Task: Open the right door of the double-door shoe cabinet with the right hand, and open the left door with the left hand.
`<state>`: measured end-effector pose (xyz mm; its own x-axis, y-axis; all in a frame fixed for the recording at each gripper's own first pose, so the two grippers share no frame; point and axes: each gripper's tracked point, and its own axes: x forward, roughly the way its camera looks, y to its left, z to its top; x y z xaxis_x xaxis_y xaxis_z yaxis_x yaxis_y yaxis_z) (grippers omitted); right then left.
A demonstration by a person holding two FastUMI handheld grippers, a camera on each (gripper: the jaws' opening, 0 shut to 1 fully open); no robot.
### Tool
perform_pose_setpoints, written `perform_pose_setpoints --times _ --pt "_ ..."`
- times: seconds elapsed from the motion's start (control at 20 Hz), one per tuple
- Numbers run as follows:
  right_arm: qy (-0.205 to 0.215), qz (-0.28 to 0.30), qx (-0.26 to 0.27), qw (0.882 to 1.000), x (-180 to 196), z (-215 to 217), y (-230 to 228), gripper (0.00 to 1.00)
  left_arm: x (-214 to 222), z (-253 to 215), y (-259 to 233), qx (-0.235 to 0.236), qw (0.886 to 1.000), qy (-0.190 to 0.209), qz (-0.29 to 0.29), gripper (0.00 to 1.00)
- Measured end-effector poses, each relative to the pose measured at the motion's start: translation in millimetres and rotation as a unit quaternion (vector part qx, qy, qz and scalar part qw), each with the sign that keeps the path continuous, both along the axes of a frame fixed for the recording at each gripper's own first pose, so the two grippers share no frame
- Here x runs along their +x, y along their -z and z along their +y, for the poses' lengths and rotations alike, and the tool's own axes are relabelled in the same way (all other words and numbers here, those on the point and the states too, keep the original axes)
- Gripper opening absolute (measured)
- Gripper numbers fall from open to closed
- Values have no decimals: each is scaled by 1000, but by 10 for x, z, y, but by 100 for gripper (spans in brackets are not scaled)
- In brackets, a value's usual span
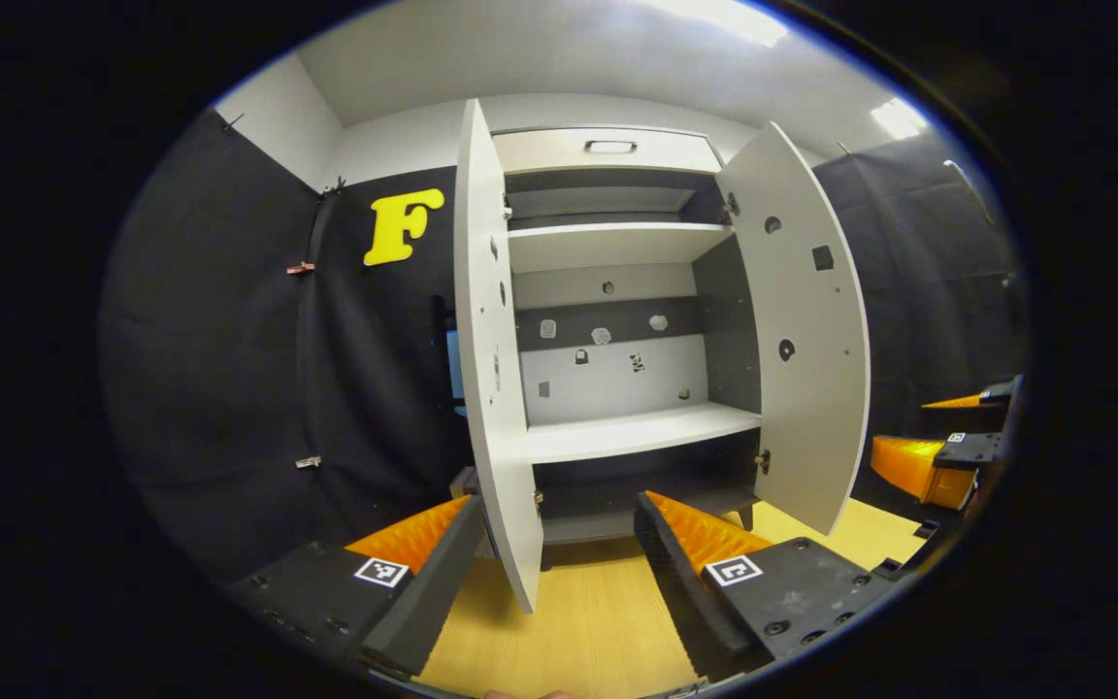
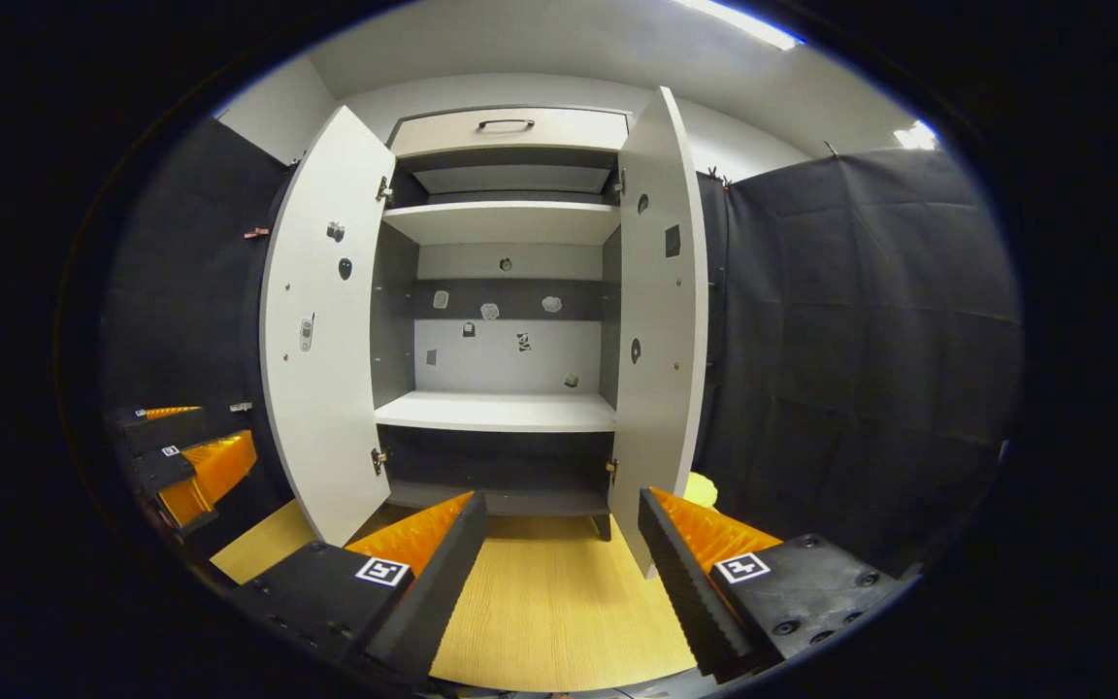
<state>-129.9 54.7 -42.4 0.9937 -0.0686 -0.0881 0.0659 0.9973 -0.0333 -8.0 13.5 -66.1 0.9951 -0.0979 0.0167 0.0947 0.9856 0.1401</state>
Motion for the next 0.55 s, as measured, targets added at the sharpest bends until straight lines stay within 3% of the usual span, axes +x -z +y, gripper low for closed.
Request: perform_pose_setpoints --times 0.3,0.55 --pt "13 5 15 1000 -35 -116 36 98 -40 -142 80 -22 999 17 15 95" --pt "4 1 11 1000 38 -77 39 98 -84 -134 101 -13 1000 16 16 95"
